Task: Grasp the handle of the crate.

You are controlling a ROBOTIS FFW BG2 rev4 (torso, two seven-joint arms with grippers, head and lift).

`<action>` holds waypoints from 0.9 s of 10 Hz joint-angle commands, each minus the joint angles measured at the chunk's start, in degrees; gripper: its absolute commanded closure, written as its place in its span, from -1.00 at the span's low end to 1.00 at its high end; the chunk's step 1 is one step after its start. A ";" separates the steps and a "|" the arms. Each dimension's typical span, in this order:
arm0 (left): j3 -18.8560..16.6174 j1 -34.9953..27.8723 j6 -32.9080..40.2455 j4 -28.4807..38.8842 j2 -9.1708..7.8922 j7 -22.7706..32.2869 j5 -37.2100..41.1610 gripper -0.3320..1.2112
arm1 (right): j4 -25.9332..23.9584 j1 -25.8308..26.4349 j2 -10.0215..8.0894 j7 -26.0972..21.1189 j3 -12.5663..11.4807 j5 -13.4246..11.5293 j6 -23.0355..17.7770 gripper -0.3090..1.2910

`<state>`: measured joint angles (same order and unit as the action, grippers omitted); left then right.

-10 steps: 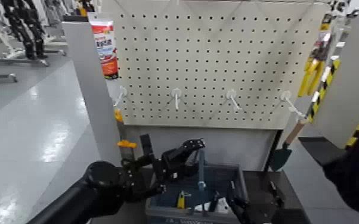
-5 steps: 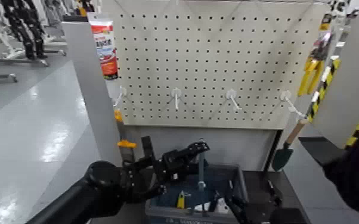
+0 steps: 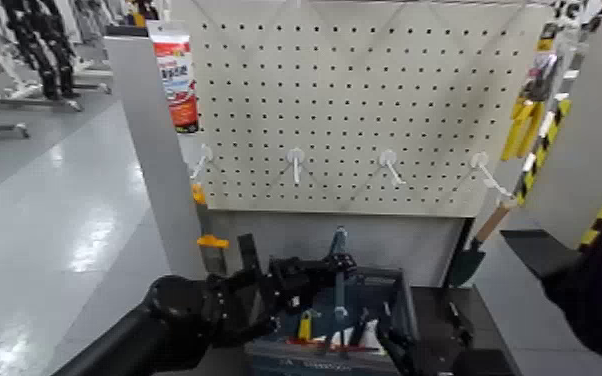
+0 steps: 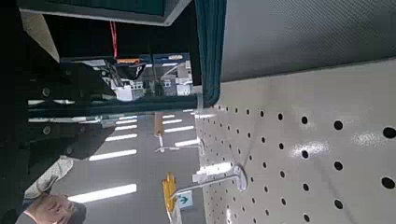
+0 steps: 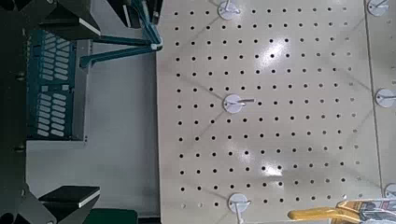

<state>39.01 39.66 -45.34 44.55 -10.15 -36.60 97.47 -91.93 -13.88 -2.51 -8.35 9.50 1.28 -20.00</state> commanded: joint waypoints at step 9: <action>-0.52 -3.18 0.69 5.19 0.05 -0.49 -0.08 0.96 | -0.18 -0.62 -0.04 -0.35 -0.80 -0.05 -0.57 -0.46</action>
<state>38.43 36.68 -44.53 49.09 -10.04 -37.05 97.39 -92.11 -14.46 -2.55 -8.73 8.75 1.23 -20.55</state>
